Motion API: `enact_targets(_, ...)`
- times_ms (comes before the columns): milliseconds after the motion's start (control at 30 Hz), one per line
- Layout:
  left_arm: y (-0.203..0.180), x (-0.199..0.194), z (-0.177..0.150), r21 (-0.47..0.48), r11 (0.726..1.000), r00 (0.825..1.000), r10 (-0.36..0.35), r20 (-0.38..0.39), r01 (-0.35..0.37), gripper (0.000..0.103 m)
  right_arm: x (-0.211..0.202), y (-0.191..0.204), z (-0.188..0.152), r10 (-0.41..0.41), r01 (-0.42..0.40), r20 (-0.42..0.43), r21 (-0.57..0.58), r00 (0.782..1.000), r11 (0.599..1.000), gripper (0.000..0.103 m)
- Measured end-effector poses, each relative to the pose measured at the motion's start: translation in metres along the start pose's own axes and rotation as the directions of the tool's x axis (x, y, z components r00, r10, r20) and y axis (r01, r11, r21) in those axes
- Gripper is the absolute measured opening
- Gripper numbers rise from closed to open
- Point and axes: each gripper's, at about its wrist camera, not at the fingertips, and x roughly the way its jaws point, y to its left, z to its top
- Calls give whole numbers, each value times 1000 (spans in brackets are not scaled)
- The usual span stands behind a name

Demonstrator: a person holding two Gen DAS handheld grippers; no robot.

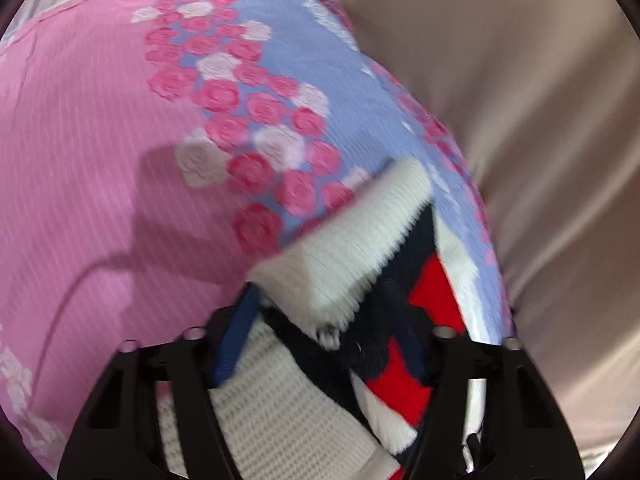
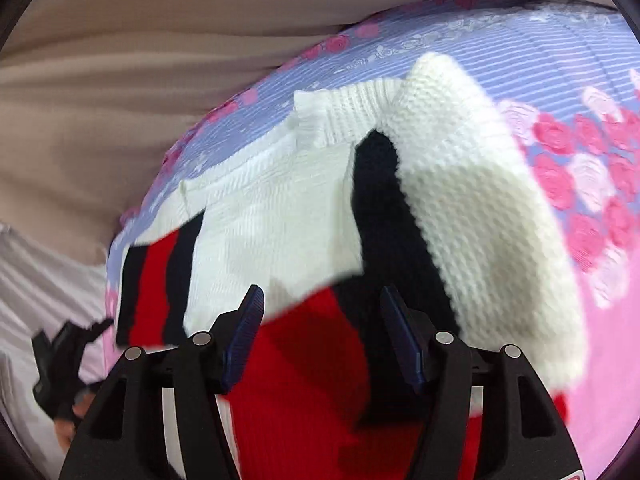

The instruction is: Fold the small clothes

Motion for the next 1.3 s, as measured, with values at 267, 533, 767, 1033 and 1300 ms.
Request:
enact_targets(267, -7, -25, 1, 44, 999, 999, -24, 26, 23, 12, -76, 60, 24, 139, -108, 218, -147, 966, 983, 6)
enact_targets(533, 1, 5, -32, 86, 995, 998, 55, -26, -53, 11, -17, -30, 2, -82, 83, 49, -14, 995, 996, 5)
enact_targets(767, -9, 8, -35, 136, 986, 995, 95, -7, -94, 13, -19, -37, 7, -63, 64, 57, -13, 996, 998, 6)
enact_targets(1033, 38, -66, -69, 354, 932, 996, 85, -7, -77, 65, -125, -44, -63, -121, 133, 107, -112, 987, 985, 51)
enact_targets(1300, 162, -126, -136, 330, 933, 965, 207, -161, -145, 79, -179, -99, -247, -192, 168, -231, -120, 954, 978, 55)
